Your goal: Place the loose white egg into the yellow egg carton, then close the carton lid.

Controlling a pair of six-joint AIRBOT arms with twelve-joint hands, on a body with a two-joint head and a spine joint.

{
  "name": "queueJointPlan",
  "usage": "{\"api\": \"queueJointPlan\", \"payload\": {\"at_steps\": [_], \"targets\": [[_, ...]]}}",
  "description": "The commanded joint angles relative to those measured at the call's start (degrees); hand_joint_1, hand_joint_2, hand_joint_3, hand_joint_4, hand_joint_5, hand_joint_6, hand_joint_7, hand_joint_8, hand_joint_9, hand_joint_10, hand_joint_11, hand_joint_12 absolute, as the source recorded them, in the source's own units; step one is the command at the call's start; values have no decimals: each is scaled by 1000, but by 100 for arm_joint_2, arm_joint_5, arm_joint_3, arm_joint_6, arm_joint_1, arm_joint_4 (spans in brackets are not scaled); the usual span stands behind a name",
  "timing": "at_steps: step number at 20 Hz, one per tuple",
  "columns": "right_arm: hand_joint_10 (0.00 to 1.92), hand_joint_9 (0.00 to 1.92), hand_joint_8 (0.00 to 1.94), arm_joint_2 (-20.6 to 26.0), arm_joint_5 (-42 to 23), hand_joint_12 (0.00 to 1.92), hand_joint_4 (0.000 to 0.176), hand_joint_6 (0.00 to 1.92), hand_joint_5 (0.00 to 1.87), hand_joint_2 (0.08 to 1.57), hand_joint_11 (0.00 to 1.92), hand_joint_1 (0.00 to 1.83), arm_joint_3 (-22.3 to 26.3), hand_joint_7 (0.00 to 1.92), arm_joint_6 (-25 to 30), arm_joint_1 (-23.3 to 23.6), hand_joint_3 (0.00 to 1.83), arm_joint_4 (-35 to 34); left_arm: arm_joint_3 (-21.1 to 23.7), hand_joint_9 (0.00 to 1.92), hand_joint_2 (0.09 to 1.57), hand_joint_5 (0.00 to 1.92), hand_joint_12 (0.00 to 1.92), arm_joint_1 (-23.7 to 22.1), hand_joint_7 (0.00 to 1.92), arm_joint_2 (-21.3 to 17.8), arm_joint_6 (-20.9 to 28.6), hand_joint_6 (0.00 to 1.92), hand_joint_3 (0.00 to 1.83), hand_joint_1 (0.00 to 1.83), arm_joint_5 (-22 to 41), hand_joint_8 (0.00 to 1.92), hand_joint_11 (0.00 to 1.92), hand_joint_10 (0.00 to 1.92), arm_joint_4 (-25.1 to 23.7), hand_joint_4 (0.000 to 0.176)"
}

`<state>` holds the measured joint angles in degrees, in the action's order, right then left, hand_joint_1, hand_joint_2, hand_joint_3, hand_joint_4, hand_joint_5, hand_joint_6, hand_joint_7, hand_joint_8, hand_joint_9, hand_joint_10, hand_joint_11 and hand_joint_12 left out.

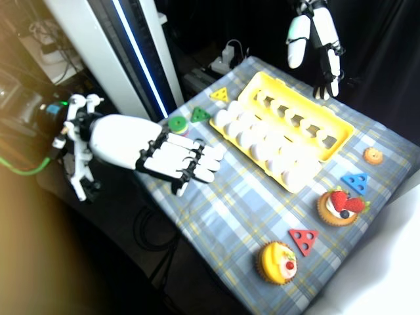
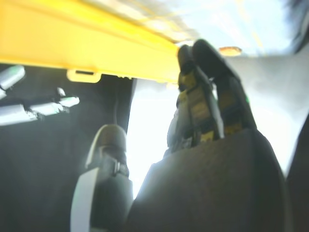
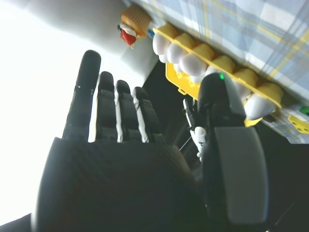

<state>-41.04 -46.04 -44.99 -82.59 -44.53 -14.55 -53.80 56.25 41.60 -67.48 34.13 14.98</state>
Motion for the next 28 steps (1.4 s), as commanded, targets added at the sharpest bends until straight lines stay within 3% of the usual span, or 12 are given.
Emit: {"api": "queueJointPlan", "payload": {"at_steps": [1, 3, 4, 7, 9, 13, 14, 16, 17, 22, 24, 28], "targets": [[170, 0, 9, 17, -691, 1620, 0, 0, 0, 1271, 0, 669, -1, 21, -22, 33, 0, 50, 13, 662, 1251, 69, 1491, -38, 322, -19, 82, 4, 0, 147, 812, 4, 321, 40, -86, 0], [237, 0, 12, 4, -691, 1644, 0, 0, 0, 1272, 0, 660, -8, 30, -22, 33, 0, 49, 68, 655, 1264, 64, 1526, -42, 325, 0, 82, 1, 3, 119, 891, 3, 304, 40, -183, 0], [247, 0, 15, 4, -691, 1691, 0, 0, 0, 1272, 0, 652, -8, 35, -22, 33, 0, 49, 80, 725, 1256, 55, 1465, -42, 307, 18, 95, 1, 0, 130, 928, 1, 423, 74, -200, 0], [163, 0, 13, 6, -691, 1710, 0, 0, 0, 1270, 0, 646, -9, 30, -22, 33, 0, 48, 53, 747, 1238, 33, 1373, -22, 264, 58, 533, 4, 0, 56, 989, 6, 496, 78, -477, 0], [66, 0, 1, 6, -691, 1622, 0, 0, 0, 1272, 0, 649, -8, 2, -22, 33, 0, 47, 65, 719, 1251, 29, 1372, -10, 245, 57, 678, 2, 3, 71, 1029, 1, 486, 64, -599, 0], [234, 0, 15, -4, -691, 1653, 0, 0, 0, 1274, 0, 676, -9, 39, -22, 33, 0, 38, 95, 742, 1269, 10, 1376, 15, 230, 44, 1047, 0, 6, 41, 1214, 0, 517, 68, -896, 0], [217, 0, 12, -6, -691, 1569, 0, 0, 0, 1275, 0, 687, -8, 36, -22, 32, 0, 36, 105, 722, 1273, 3, 1375, 30, 206, 28, 1114, 0, 6, 49, 1317, 0, 522, 58, -929, 0], [232, 0, 8, -10, -691, 1558, 0, 0, 0, 1272, 0, 667, -9, 30, -22, 32, 0, 34, 154, 666, 1282, 16, 1402, 46, 195, -31, 1173, 3, 3, 83, 1486, 0, 429, 30, -986, 0], [320, 0, 9, -10, -691, 1622, 0, 0, 0, 1264, 0, 679, -9, 34, -22, 32, 0, 33, 179, 685, 1277, 6, 1363, 52, 178, -59, 1176, 0, 1, 56, 1545, 0, 459, 33, -1005, 0], [328, 0, 10, -23, -691, 1567, 0, 0, 0, 1275, 0, 674, -14, 42, -22, 32, 2, 28, 226, 731, 1242, 19, 1295, 66, 171, -125, 1418, 2, 0, 42, 1857, 3, 553, 32, -1197, 0], [274, 0, 2, -28, -691, 1566, 0, 0, 0, 1279, 0, 659, -15, 16, -22, 32, 3, 28, 220, 790, 1255, 41, 1185, 65, 200, -126, 1418, 5, 0, 85, 1797, 6, 730, 41, -1226, 0], [305, 0, 12, -29, -691, 1479, 0, 0, 0, 1275, 0, 675, -15, 46, -22, 20, 1, 27, 175, 718, 1217, 32, 1258, 68, 232, -171, 1163, 1, 0, 123, 1453, 8, 638, 2, -1040, 0]]}}
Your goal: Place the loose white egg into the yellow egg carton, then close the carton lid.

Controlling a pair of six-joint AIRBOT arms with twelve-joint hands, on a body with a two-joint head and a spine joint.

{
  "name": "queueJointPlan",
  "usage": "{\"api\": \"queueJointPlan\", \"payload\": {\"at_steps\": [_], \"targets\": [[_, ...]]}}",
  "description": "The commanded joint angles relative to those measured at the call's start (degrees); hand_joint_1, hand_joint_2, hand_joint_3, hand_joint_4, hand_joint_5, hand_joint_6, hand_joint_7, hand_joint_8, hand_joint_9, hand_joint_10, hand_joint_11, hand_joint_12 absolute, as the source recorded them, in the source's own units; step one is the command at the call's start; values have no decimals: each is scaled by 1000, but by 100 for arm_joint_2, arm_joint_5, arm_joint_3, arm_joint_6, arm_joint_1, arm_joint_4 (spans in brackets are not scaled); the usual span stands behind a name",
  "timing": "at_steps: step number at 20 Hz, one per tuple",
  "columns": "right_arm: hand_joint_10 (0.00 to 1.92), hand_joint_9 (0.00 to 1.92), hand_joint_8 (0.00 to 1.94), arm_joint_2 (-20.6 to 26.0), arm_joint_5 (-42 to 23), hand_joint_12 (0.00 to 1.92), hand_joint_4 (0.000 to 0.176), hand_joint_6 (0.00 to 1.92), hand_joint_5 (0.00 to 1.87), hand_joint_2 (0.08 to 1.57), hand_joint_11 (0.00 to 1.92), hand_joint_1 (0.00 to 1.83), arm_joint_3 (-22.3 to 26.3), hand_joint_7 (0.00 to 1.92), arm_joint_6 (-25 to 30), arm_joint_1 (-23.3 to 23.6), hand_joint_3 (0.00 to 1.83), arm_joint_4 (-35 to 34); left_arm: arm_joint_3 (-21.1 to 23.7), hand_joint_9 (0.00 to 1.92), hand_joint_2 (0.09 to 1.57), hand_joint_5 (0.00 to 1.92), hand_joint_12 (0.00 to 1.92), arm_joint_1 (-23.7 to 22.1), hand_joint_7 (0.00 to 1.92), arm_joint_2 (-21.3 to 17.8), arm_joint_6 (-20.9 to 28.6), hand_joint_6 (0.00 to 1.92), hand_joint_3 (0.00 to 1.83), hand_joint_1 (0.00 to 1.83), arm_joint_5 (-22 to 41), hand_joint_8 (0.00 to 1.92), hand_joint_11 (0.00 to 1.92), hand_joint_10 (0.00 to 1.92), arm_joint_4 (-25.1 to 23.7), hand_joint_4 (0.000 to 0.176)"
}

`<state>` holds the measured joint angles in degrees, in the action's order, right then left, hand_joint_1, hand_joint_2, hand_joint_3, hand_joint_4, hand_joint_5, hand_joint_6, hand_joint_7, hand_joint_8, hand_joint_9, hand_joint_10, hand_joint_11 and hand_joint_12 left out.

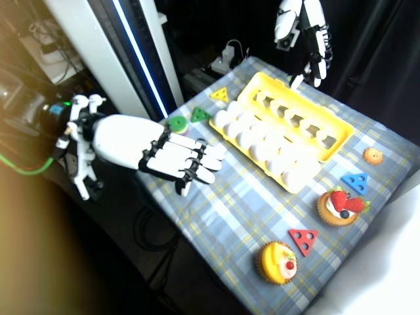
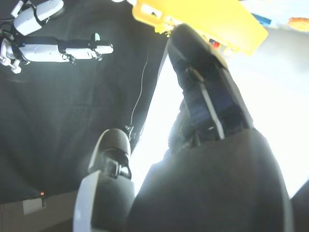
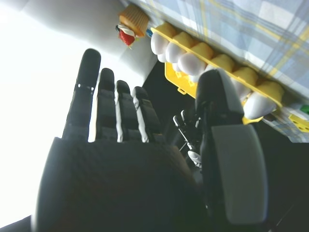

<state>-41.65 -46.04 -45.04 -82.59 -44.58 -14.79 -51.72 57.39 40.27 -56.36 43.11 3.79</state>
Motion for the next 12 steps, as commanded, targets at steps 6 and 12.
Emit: {"api": "queueJointPlan", "payload": {"at_steps": [6, 12], "targets": [[350, 0, 15, 17, -690, 1509, 0, 0, 0, 1267, 0, 677, -16, 69, -22, 1, 0, 34, -132, 661, 1263, 39, 1543, -36, 284, 72, -459, 5, 1, 129, 146, 13, 393, 6, 552, 0], [175, 0, 4, 11, -690, 1494, 0, 0, 0, 1272, 0, 644, -20, 23, -22, -19, 1, 16, -307, 708, 1260, 19, 1304, -38, 205, 398, -318, 0, 2, 24, -46, 3, 528, 17, 551, 0]]}}
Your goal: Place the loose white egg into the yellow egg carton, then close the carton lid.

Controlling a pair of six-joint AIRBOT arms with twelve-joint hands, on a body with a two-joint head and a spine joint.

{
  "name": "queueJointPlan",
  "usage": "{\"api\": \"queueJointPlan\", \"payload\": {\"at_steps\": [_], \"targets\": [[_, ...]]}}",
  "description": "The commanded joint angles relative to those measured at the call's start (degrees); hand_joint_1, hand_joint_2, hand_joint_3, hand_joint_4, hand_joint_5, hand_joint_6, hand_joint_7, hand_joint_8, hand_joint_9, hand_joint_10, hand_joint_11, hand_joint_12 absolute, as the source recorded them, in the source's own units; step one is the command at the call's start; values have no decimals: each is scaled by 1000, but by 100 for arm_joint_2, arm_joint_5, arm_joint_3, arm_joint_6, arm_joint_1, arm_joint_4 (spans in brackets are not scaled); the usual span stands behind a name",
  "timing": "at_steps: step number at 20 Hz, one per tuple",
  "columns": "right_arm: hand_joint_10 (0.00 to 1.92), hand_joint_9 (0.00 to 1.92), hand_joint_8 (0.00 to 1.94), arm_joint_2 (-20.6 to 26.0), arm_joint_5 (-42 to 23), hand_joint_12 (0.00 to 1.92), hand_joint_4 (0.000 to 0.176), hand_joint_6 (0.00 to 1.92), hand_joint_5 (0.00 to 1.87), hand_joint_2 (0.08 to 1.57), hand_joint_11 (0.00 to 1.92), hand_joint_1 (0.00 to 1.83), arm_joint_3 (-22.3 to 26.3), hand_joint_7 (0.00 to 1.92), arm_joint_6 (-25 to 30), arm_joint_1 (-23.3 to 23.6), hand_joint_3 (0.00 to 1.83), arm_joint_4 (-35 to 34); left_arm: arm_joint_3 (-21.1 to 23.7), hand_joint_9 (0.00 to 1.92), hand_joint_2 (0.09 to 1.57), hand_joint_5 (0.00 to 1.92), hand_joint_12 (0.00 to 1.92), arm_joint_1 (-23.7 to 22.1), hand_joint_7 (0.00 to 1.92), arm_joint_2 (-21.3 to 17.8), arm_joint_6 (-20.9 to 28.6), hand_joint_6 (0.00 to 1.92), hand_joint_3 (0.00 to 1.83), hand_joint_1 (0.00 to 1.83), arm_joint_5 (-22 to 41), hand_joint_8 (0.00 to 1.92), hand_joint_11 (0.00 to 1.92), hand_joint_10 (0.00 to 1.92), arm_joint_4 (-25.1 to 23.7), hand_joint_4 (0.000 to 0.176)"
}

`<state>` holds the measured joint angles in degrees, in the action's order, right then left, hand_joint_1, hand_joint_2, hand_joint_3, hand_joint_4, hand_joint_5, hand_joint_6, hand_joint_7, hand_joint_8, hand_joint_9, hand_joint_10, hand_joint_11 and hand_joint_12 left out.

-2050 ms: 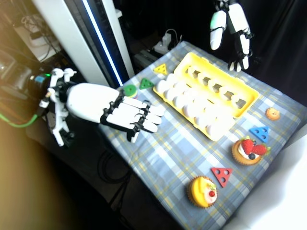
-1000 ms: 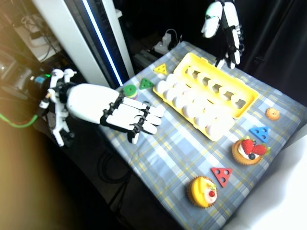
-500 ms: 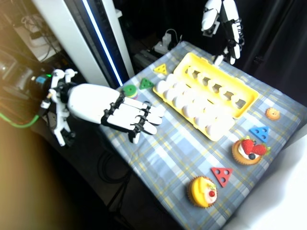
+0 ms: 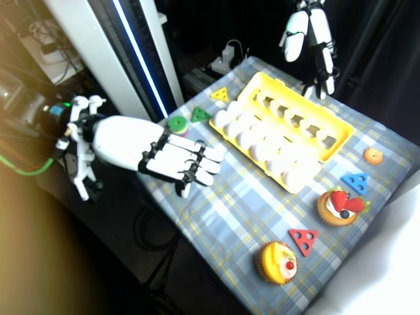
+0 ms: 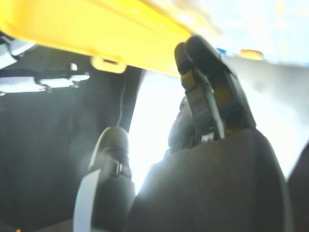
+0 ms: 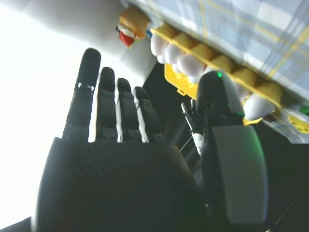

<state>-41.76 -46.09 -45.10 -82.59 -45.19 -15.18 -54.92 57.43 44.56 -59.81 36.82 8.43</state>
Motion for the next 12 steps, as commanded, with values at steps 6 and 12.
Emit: {"api": "queueJointPlan", "payload": {"at_steps": [6, 12], "targets": [[318, 0, 3, 20, -686, 1524, 0, 0, 0, 1267, 0, 650, -14, 32, -22, 30, 0, 45, -79, 695, 1303, 0, 1463, -35, 128, 96, 607, 0, 8, 31, 744, 0, 436, 28, -239, 0], [326, 0, 5, 11, -686, 1585, 0, 0, 0, 1263, 0, 616, -16, 46, -22, 30, 0, 37, 12, 544, 1268, 0, 1490, -33, 76, 58, 936, 0, 0, 0, 1228, 0, 288, 14, -472, 0]]}}
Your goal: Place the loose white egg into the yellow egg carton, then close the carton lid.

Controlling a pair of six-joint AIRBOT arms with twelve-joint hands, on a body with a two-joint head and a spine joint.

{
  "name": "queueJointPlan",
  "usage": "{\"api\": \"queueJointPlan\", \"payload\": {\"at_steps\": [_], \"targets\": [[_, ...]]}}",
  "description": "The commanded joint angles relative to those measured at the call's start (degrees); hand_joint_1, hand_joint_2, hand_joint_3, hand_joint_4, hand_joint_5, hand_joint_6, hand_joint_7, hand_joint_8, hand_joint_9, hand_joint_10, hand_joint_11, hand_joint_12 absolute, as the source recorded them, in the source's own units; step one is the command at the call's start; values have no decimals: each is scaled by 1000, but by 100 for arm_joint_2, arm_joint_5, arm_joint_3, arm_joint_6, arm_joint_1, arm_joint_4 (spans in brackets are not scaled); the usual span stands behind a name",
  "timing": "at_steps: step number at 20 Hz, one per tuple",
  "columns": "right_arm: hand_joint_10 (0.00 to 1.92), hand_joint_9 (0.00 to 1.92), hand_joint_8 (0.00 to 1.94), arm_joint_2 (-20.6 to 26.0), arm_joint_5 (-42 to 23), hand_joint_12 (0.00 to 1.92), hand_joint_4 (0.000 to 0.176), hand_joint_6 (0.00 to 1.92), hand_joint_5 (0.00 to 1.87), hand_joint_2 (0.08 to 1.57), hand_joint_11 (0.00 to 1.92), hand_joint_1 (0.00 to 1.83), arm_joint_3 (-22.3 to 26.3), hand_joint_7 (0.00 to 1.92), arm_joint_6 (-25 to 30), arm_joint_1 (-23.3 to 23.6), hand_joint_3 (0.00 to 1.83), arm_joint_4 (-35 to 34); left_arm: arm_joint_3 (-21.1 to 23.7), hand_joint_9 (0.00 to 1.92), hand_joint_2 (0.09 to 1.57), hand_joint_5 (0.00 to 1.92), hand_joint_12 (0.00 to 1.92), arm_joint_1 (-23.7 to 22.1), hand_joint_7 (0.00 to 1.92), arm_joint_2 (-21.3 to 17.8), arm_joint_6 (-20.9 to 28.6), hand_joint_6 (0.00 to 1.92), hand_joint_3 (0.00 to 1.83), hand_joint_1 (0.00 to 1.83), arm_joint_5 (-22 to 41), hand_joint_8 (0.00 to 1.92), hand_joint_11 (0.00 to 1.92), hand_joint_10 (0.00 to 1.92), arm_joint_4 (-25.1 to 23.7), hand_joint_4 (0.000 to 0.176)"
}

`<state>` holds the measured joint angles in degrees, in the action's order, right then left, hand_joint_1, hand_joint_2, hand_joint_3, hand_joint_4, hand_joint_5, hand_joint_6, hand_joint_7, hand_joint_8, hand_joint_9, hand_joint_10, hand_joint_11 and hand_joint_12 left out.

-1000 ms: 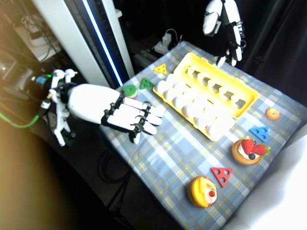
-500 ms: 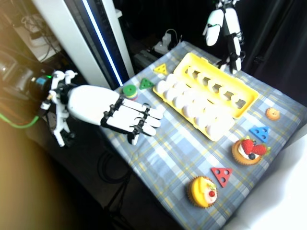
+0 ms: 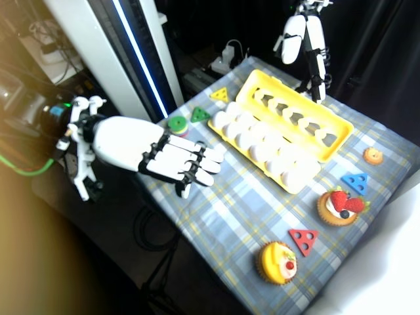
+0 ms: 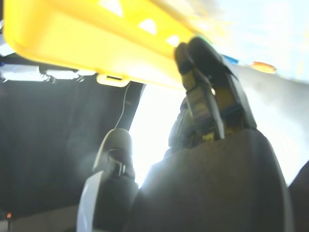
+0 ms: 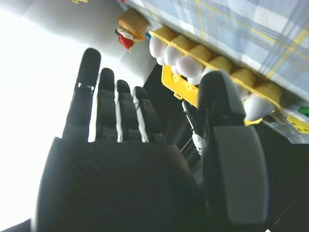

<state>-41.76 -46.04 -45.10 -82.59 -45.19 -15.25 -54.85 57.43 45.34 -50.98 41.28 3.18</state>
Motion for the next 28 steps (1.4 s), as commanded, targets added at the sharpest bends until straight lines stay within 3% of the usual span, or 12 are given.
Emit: {"api": "queueJointPlan", "payload": {"at_steps": [1, 8, 12, 14, 16, 17, 18, 20, 22, 23, 25, 28], "targets": [[341, 0, 10, 11, -691, 1595, 0, 0, 0, 1263, 0, 613, -16, 57, -22, 30, 0, 43, 16, 505, 1241, 0, 1498, -32, 72, -31, 136, 0, 0, 0, 875, 0, 242, 3, -8, 0], [346, 0, 3, 16, -691, 1588, 0, 0, 0, 1272, 0, 679, -18, 29, -22, 30, 3, 29, 179, 717, 1268, 0, 1399, -181, 115, -194, 156, 0, 2, 0, 1151, 11, 580, 86, -362, 2], [527, 0, 11, 17, -691, 1589, 0, 0, 0, 1271, 0, 686, -18, 43, -22, 29, 1, 18, 118, 685, 1236, 0, 1370, -585, 96, -127, 177, 0, 0, 0, 835, 0, 474, 61, -740, 53], [468, 0, 6, 22, -691, 1602, 0, 0, 0, 1270, 0, 703, -18, 33, -22, 27, 0, 18, 42, 670, 1244, 0, 1416, -822, 71, -46, 304, 0, 2, 0, 638, 0, 436, 48, -1001, 36], [484, 0, 14, 27, -691, 1604, 0, 0, 0, 1268, 0, 699, -18, 56, -22, 24, 0, 18, -18, 652, 1258, 0, 1439, -1022, 65, 33, 351, 0, 4, 19, 458, 5, 383, 39, -1210, 67], [496, 0, 14, 26, -691, 1611, 0, 0, 0, 1264, 0, 691, -18, 57, -22, 15, 0, 16, -60, 649, 1285, 0, 1467, -1168, 97, 111, 352, 0, 8, 33, 288, 12, 380, 38, -1363, 35], [451, 0, 3, 26, -691, 1604, 0, 0, 0, 1264, 0, 717, -18, 32, -22, 11, 0, 14, -97, 635, 1284, 0, 1487, -1251, 93, 169, 361, 0, 5, 51, 170, 7, 402, 32, -1455, 67], [403, 0, 0, 27, -691, 1597, 0, 0, 0, 1265, 0, 713, -17, 12, -22, 5, 0, 8, -228, 677, 1276, 0, 1529, -1440, 162, 351, 526, 0, 1, 49, -80, 31, 470, 55, -1724, 32], [375, 0, 4, 32, -691, 1587, 0, 0, 0, 1275, 0, 687, -18, 21, -22, -6, 3, 7, -351, 647, 1268, 0, 1527, -1580, 137, 503, 706, 0, 0, 42, -287, 10, 472, 58, -1941, 15], [412, 0, 4, 34, -691, 1609, 0, 0, 0, 1276, 0, 695, -18, 22, -22, -12, 3, 7, -409, 598, 1279, 0, 1561, -1651, 106, 585, 780, 0, 3, 32, -402, 1, 414, 46, -2051, 40], [293, 0, 0, 41, -691, 1591, 0, 0, 0, 1274, 0, 719, -17, 0, -22, -18, 1, 6, -493, 621, 1292, 0, 1575, -1785, 173, 743, 799, 0, 6, 35, -618, 25, 411, 70, -2212, 8], [270, 0, 0, 41, -691, 1502, 0, 0, 0, 1278, 0, 696, -18, 4, -22, -26, 2, 6, -709, 288, 1303, 0, 1698, -2032, 131, 1057, 1153, 0, 0, 59, -1037, 0, 254, 600, -2814, 11]]}}
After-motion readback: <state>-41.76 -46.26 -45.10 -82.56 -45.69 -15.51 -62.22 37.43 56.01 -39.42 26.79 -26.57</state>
